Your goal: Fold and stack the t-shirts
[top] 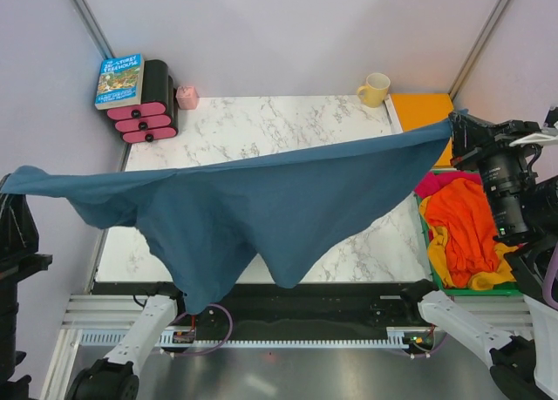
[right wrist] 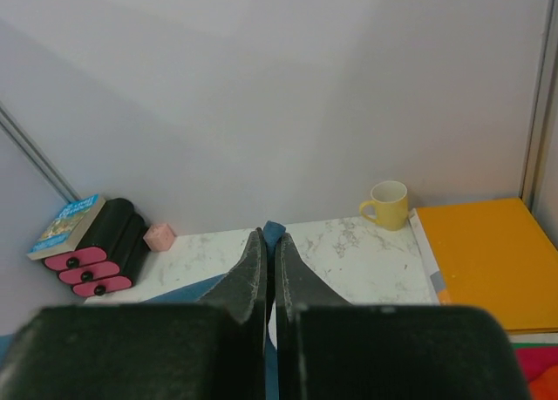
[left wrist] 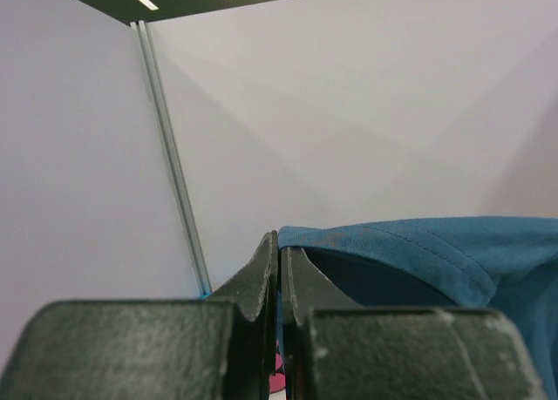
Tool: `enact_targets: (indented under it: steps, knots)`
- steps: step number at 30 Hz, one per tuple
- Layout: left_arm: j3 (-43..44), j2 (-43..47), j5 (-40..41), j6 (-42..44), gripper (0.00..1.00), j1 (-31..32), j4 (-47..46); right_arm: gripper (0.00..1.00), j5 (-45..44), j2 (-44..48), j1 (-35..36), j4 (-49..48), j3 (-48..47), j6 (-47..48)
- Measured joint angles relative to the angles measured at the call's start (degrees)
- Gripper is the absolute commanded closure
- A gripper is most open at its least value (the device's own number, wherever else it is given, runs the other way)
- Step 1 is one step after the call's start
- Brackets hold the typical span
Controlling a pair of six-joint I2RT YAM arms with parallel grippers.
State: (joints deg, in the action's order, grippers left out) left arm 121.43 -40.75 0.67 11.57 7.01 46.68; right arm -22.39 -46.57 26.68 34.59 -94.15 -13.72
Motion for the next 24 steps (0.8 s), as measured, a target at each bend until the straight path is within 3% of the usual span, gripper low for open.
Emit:
enact_targets:
  steps: [6,12,19,24]
  knots:
    - [-0.48,-1.25,2.12,0.44,0.98,1.92,0.63,1.00,0.00,-0.02,0.11,-1.49,2.16,-0.24]
    - [-15.32,-3.02,4.24,1.62,0.98,3.08,-4.50,1.00,-4.26,-2.86,0.09,-2.97,9.33,-0.22]
    - [-30.32,-12.26,5.86,4.15,0.98,3.08,-15.23,1.00,-8.98,-14.84,-0.20,-8.00,11.30,1.01]
    - [-31.56,-21.73,5.18,4.37,0.98,1.36,-19.65,1.00,-9.22,-24.92,-0.20,-9.70,7.39,2.23]
